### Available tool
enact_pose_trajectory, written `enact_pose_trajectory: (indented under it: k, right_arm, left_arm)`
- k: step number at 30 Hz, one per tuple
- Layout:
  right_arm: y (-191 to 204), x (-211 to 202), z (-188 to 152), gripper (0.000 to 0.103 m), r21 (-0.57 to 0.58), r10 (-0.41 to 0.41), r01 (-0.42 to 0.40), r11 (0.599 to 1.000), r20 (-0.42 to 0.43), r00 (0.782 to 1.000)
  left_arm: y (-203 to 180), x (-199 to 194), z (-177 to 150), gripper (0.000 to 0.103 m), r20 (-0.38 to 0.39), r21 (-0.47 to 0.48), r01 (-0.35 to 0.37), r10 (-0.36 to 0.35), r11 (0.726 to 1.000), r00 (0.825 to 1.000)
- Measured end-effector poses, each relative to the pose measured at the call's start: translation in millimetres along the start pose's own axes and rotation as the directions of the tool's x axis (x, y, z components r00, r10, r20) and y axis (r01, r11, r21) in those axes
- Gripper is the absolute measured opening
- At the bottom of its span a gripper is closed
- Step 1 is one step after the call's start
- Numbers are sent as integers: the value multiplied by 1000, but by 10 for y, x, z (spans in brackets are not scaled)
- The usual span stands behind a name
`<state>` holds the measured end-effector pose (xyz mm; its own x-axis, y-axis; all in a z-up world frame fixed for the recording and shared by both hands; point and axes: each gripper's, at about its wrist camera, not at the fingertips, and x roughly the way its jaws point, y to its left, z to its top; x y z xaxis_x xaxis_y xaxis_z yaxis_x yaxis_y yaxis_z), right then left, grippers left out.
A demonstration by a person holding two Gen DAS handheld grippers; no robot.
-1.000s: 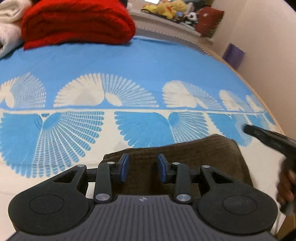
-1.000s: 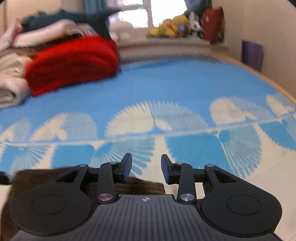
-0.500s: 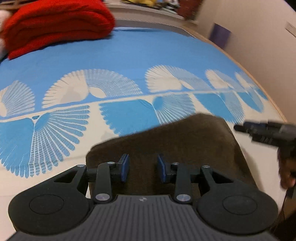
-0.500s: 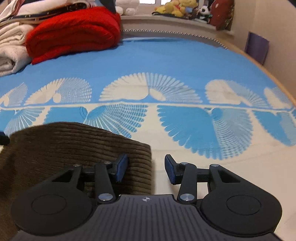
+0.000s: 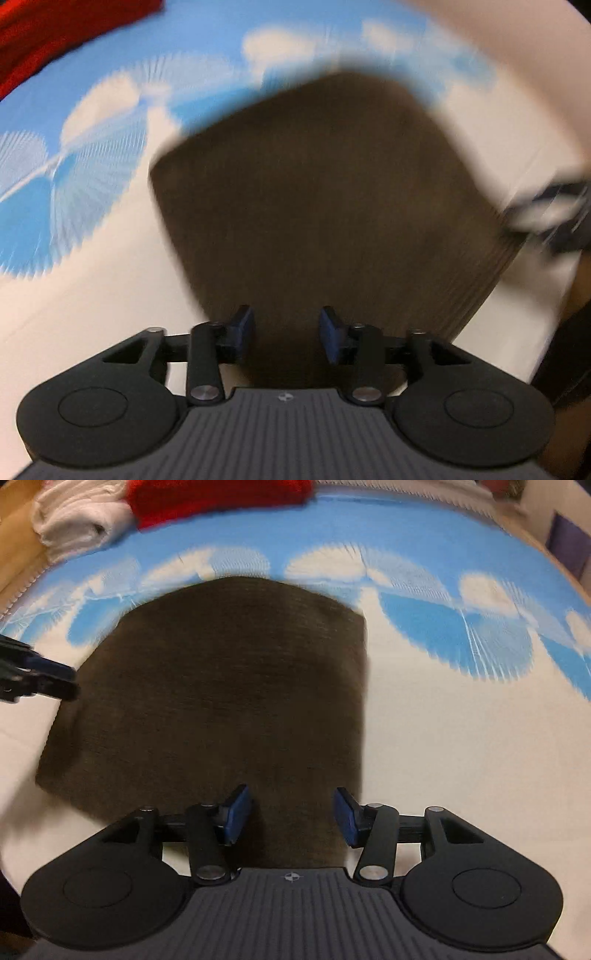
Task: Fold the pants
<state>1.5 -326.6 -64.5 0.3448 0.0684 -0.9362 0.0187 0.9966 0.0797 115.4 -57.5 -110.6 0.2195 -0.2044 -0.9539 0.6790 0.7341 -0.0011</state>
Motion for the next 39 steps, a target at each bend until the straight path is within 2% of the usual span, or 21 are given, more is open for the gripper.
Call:
enact_pose_trajectory:
  k: [1,3,5,6,7,9,12,14,16,17,19,20,21,25,27,29,34,39]
  right_arm:
    - [16,-14,-41,65,5,-11,11,1000,-1,1000]
    - [29,-165,-39,65,48,-34,32,998,28,999]
    - [52,-447,-96,66,110,-39,26,994,117,992]
    - [68,-591,-136,70,137,-40,18,990,162,986]
    - [102,-747,-193,78,161,-49,15,987,209,977]
    - [173,-1014,-315,91,200,-82,22,979,297,951]
    - [326,-1339,-535,94,239,-88,-10,971,395,915]
    - [430,-1481,-679,97,238,-84,-28,971,448,890]
    - [566,-1571,-879,101,230,-114,-2,973,492,863]
    - [613,-1592,-944,101,232,-127,9,973,500,856]
    - [691,-1590,-1112,101,241,-140,18,970,504,853]
    - [719,-1561,-1174,101,241,-144,22,970,502,853]
    - [744,-1550,-1222,101,237,-148,29,971,503,852]
    - [882,-1500,-1278,101,186,-151,67,980,483,862]
    - [903,-1524,-1263,101,182,-150,66,981,499,854]
    - [912,-1511,-1267,101,184,-157,74,980,494,855]
    - [951,-1487,-1283,101,190,-156,71,979,485,861]
    - [999,-1438,-1266,101,165,-148,76,983,482,864]
  left_arm:
    - [-57,-41,-62,52,8,16,-36,36,999,999]
    - [-147,-266,-100,53,47,-7,-91,91,996,995]
    - [-217,-584,-160,68,132,-86,-114,124,990,983]
    - [-259,-766,-213,84,185,-143,-127,153,981,971]
    - [-320,-959,-296,91,242,-202,-142,189,969,952]
    - [-471,-1244,-492,92,318,-267,-168,251,949,914]
    - [-747,-1542,-857,92,372,-358,-193,329,914,868]
    - [-919,-1640,-1109,93,385,-414,-164,335,896,860]
    - [-1068,-1637,-1320,101,381,-471,-169,373,866,846]
    - [-1135,-1601,-1420,103,373,-489,-160,372,857,850]
    - [-1238,-1494,-1536,102,323,-490,-146,334,859,886]
    - [-1263,-1458,-1536,102,296,-489,-152,328,859,897]
    - [-1298,-1439,-1521,102,284,-491,-160,331,856,900]
    - [-1351,-1443,-1519,102,320,-464,-201,375,863,870]
    - [-1344,-1397,-1508,102,306,-464,-211,380,860,873]
    - [-1340,-1348,-1484,102,296,-462,-208,371,862,880]
    - [-1350,-1348,-1465,102,313,-475,-202,378,857,871]
    - [-1337,-1295,-1453,102,306,-471,-200,372,859,877]
